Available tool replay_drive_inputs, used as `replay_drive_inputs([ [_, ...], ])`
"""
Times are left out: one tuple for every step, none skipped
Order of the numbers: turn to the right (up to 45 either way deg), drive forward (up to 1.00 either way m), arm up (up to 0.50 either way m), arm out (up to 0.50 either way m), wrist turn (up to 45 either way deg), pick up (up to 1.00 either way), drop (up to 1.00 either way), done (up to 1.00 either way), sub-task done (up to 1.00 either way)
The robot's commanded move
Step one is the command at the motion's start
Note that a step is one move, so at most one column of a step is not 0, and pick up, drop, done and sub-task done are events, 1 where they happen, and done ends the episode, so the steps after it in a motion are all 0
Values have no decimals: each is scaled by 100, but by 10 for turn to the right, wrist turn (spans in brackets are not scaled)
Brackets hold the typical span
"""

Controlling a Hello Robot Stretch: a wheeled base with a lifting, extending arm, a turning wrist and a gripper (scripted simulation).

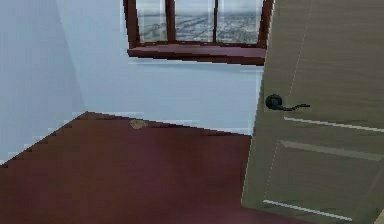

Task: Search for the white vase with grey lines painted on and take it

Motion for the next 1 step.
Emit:
replay_drive_inputs([
  [0, 0, 38, 0, 0, 0, 0, 0, 0],
])
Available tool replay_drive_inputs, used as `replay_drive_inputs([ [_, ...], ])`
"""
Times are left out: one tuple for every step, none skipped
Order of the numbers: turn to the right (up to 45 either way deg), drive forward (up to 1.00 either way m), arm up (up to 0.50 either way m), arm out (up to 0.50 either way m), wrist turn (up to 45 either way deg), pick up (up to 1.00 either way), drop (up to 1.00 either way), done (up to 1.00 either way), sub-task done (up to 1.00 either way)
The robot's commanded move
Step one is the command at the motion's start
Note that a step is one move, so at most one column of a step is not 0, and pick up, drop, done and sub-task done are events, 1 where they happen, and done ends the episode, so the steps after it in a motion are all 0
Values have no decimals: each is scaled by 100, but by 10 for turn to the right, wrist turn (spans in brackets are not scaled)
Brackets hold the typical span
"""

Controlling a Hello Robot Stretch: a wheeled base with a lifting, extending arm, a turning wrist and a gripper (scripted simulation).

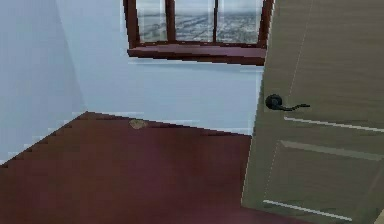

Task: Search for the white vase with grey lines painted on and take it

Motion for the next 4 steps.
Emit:
replay_drive_inputs([
  [0, 0, 0, 10, 0, 0, 0, 0, 0],
  [0, 0, 0, 0, 450, 0, 0, 0, 0],
  [0, 0, 0, 0, 450, 0, 0, 0, 0],
  [0, 0, 0, 0, 450, 0, 0, 0, 0],
])
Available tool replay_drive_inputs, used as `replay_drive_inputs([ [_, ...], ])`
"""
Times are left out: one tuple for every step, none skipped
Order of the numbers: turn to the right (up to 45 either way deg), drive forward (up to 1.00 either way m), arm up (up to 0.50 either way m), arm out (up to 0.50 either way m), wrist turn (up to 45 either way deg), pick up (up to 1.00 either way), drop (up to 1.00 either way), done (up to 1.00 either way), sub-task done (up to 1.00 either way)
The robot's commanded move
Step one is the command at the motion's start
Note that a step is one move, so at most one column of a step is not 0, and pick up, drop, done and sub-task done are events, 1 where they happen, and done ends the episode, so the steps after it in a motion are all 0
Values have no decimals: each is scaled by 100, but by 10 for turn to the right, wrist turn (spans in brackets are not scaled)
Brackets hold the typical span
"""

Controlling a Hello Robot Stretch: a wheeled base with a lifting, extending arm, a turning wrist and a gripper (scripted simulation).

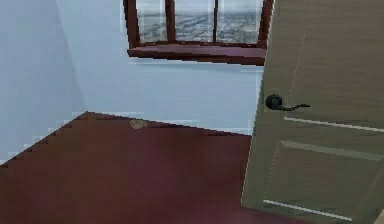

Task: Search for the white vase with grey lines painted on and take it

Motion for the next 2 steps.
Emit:
replay_drive_inputs([
  [0, 0, 0, 0, 270, 0, 0, 0, 0],
  [0, 0, 0, 0, 0, 100, 0, 0, 0],
])
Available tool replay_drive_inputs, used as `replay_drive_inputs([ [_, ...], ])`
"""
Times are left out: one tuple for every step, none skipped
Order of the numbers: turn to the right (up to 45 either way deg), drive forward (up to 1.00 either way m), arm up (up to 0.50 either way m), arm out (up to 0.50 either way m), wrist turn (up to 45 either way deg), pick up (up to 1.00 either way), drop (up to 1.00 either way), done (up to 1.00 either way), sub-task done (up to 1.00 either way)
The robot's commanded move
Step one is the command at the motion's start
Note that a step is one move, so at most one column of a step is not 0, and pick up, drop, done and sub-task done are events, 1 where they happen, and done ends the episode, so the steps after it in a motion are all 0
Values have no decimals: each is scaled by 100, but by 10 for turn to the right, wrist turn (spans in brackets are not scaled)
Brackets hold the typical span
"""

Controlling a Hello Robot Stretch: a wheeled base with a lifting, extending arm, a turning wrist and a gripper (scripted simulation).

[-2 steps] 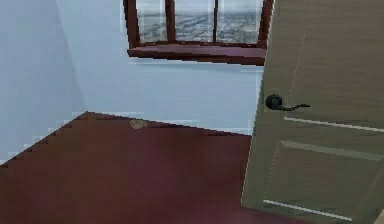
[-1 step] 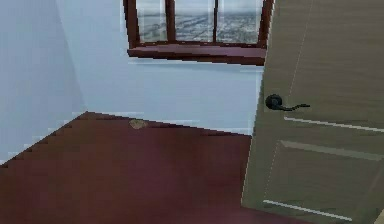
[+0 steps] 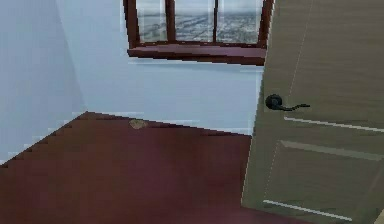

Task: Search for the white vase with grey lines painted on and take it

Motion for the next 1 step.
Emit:
replay_drive_inputs([
  [0, 0, 0, 0, 0, 0, 0, 100, 0],
])
